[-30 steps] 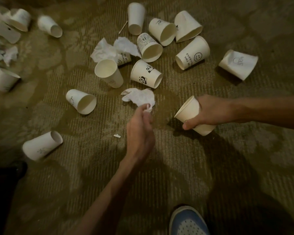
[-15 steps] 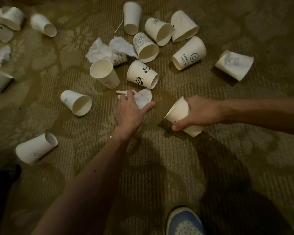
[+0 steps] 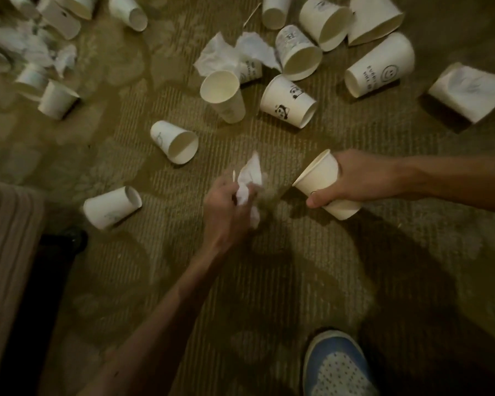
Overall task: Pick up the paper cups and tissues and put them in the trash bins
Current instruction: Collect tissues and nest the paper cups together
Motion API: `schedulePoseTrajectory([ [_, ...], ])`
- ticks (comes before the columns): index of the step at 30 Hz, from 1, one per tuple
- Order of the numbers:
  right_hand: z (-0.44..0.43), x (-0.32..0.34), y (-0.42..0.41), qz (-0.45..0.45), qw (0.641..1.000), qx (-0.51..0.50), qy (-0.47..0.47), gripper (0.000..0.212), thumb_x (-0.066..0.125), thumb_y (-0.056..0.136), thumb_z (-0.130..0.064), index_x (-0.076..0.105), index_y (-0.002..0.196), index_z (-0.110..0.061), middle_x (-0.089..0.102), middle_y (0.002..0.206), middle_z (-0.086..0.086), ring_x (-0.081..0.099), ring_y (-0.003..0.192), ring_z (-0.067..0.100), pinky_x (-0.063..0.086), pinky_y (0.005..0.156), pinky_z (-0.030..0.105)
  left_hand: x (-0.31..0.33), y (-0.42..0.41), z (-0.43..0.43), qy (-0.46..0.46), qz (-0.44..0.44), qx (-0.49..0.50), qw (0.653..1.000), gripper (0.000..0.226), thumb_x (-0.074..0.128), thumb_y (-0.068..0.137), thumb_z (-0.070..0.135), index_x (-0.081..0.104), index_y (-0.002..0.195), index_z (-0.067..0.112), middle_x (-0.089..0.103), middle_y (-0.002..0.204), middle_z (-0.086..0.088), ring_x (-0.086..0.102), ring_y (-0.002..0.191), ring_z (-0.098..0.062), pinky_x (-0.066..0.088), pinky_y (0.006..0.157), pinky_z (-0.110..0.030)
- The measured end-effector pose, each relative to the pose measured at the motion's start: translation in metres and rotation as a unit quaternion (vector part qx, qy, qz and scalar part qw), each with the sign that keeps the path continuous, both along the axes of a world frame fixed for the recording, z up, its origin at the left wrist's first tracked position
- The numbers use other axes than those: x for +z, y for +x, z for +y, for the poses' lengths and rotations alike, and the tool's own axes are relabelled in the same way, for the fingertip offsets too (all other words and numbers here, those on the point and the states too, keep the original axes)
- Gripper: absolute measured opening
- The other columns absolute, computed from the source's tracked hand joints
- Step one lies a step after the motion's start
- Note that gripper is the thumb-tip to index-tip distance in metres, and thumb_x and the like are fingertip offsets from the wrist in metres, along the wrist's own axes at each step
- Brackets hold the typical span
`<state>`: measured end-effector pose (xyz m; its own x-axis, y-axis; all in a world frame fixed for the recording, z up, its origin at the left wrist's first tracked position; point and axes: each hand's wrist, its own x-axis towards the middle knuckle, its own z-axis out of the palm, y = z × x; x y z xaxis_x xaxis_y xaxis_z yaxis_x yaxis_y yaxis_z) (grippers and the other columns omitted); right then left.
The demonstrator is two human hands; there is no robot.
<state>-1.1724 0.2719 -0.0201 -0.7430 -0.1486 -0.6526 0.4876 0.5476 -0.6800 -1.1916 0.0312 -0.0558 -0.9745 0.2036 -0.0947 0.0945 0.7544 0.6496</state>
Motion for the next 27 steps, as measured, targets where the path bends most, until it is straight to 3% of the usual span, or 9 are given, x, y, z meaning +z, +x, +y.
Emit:
schedulePoseTrajectory([
  [3, -0.011, -0.005, -0.001, -0.006, 1.000, 0.013, -0.008, 0.047, 0.085, 0.068, -0.035, 0.061, 0.106, -0.021, 0.068, 0.098, 0.000, 0.066, 0.087, 0.014, 0.057, 0.070, 0.030, 0.008, 0.024, -0.031, 0.031, -0.041, 0.046, 0.998, 0.032, 0.051, 0.101, 0.028, 0.061, 0.075, 0.013, 0.064, 0.078, -0.004, 0.063, 0.070, -0.019, 0.051, 0.056, -0.032],
  [6, -0.019, -0.008, -0.001, -0.008, 0.999, 0.026, -0.020, 0.044, 0.085, 0.069, -0.034, 0.061, 0.104, -0.023, 0.068, 0.097, -0.001, 0.066, 0.085, 0.012, 0.054, 0.061, 0.024, 0.011, 0.034, -0.045, 0.081, -0.075, 0.093, 0.989, 0.024, 0.054, 0.100, 0.017, 0.063, 0.081, 0.005, 0.068, 0.064, 0.007, 0.064, 0.053, -0.009, 0.047, 0.044, -0.019],
  [9, -0.025, -0.008, -0.004, -0.010, 0.999, 0.031, -0.029, 0.042, 0.085, 0.069, -0.034, 0.063, 0.102, -0.022, 0.069, 0.095, -0.001, 0.067, 0.083, 0.012, 0.053, 0.058, 0.022, 0.011, 0.034, -0.051, 0.099, -0.068, 0.107, 0.987, 0.020, 0.057, 0.098, 0.016, 0.067, 0.081, 0.014, 0.071, 0.069, 0.008, 0.067, 0.057, -0.009, 0.050, 0.046, -0.020],
  [13, -0.028, -0.008, -0.004, -0.016, 0.999, 0.035, -0.034, 0.045, 0.085, 0.069, -0.034, 0.063, 0.105, -0.021, 0.070, 0.097, 0.000, 0.068, 0.085, 0.013, 0.055, 0.063, 0.025, -0.002, 0.028, -0.056, 0.101, -0.080, 0.152, 0.980, 0.020, 0.057, 0.096, 0.018, 0.058, 0.085, 0.001, 0.067, 0.081, -0.016, 0.067, 0.073, -0.032, 0.057, 0.059, -0.048],
  [15, -0.027, -0.008, -0.003, -0.030, 0.998, 0.042, -0.036, 0.051, 0.085, 0.069, -0.035, 0.060, 0.111, -0.021, 0.068, 0.101, 0.001, 0.067, 0.090, 0.015, 0.057, 0.069, 0.029, -0.009, 0.026, -0.055, 0.109, -0.071, 0.155, 0.979, 0.022, 0.061, 0.093, 0.021, 0.051, 0.081, 0.006, 0.062, 0.073, -0.008, 0.064, 0.063, -0.021, 0.054, 0.051, -0.039],
  [17, -0.028, -0.009, -0.002, -0.036, 0.998, 0.046, -0.037, 0.052, 0.084, 0.069, -0.036, 0.060, 0.113, -0.020, 0.068, 0.103, 0.001, 0.067, 0.092, 0.016, 0.058, 0.074, 0.033, -0.013, 0.022, -0.054, 0.082, -0.043, 0.138, 0.986, 0.028, 0.067, 0.090, 0.037, 0.047, 0.078, 0.022, 0.058, 0.063, 0.004, 0.057, 0.053, -0.006, 0.049, 0.045, -0.025],
  [20, -0.029, -0.009, -0.002, -0.033, 0.998, 0.044, -0.036, 0.050, 0.084, 0.070, -0.035, 0.061, 0.111, -0.020, 0.069, 0.102, 0.002, 0.067, 0.091, 0.016, 0.059, 0.076, 0.035, -0.022, 0.011, -0.052, 0.031, -0.043, 0.110, 0.993, 0.023, 0.063, 0.089, 0.052, 0.052, 0.096, 0.033, 0.067, 0.063, 0.006, 0.062, 0.047, -0.006, 0.053, 0.045, -0.032],
  [23, -0.031, -0.009, -0.002, -0.030, 0.998, 0.042, -0.037, 0.047, 0.084, 0.070, -0.035, 0.062, 0.108, -0.020, 0.069, 0.100, 0.001, 0.067, 0.090, 0.015, 0.059, 0.072, 0.031, -0.030, -0.003, -0.052, -0.065, -0.021, 0.053, 0.996, 0.025, 0.056, 0.095, 0.046, 0.057, 0.116, 0.034, 0.065, 0.065, 0.006, 0.063, 0.054, -0.007, 0.055, 0.053, -0.035],
  [27, -0.031, -0.011, -0.003, -0.032, 0.998, 0.036, -0.044, 0.047, 0.085, 0.069, -0.035, 0.062, 0.108, -0.021, 0.068, 0.099, 0.000, 0.067, 0.089, 0.014, 0.055, 0.065, 0.026, -0.037, -0.010, -0.052, -0.130, 0.033, -0.011, 0.991, 0.016, 0.055, 0.099, 0.034, 0.061, 0.112, 0.029, 0.060, 0.067, 0.012, 0.056, 0.056, -0.005, 0.042, 0.047, -0.027],
])
